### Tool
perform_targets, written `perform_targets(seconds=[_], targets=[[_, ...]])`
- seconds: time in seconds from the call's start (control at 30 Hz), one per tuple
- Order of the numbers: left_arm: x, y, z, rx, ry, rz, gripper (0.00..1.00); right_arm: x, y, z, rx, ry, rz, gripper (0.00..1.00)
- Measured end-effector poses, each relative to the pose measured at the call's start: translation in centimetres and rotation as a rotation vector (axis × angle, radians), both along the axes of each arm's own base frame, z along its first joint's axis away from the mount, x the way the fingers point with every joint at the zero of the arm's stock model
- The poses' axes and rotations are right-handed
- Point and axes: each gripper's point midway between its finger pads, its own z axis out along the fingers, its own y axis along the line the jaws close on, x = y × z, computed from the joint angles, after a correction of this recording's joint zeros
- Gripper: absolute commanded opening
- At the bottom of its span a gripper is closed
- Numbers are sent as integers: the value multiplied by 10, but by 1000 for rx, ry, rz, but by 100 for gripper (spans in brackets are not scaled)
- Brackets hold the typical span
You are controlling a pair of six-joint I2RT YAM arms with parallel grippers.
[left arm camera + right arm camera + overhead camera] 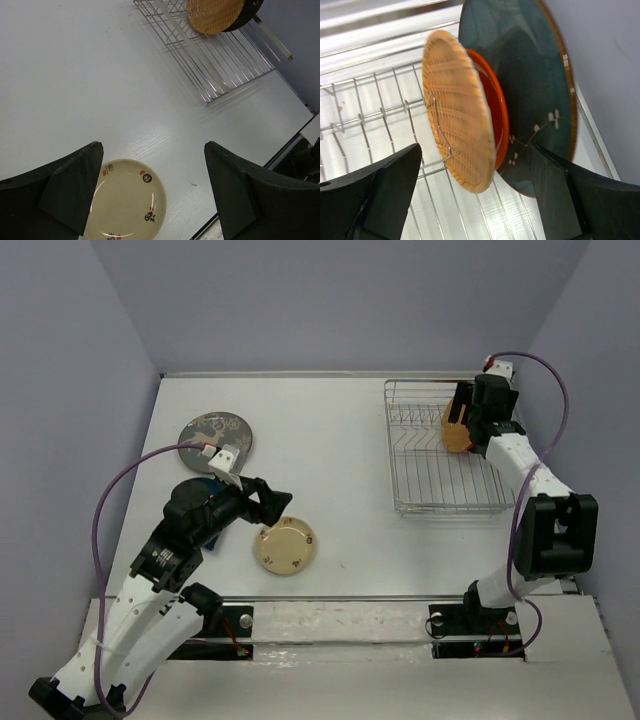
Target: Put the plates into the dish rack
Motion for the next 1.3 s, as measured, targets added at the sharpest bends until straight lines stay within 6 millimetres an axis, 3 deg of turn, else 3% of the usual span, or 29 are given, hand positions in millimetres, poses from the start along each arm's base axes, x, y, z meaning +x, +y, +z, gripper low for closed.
perform_targets(seconds=[0.1,0.2,0.27,0.33,0.37,0.4,0.43,0.5,0.6,0.7,0.77,0.87,1.13,1.23,1.3], targets=[[1,1,0,2,0,7,93,-5,6,23,46,-35,4,92],[3,3,0,5,-2,23,93,-16,25,59,131,-119,55,83],[5,6,0,8,-6,41,93,-29,56,92,207,-199,147,80],[8,9,0,13,-10,64,93,-49,110,116,293,-258,297,74],[8,10,0,15,-11,72,93,-57,132,120,322,-262,361,73],[11,13,0,18,-13,91,93,-71,168,123,374,-261,465,71],[13,17,0,21,-15,113,93,-87,205,117,433,-236,574,67],[16,22,0,25,-19,146,94,-115,261,97,513,-156,733,64],[20,32,1,32,-26,202,93,-156,327,45,588,36,896,64],[26,46,3,33,-37,272,94,-194,377,-7,627,221,1006,65],[29,52,4,32,-41,299,94,-215,399,-39,637,320,1048,67],[33,59,3,35,-34,327,94,-231,413,-76,638,424,1058,68],[41,58,-11,57,18,321,94,-240,431,-147,633,576,1030,69],[41,57,-12,56,24,313,94,-241,443,-147,642,566,1053,67],[41,57,-12,54,25,310,94,-242,449,-148,649,560,1061,52]])
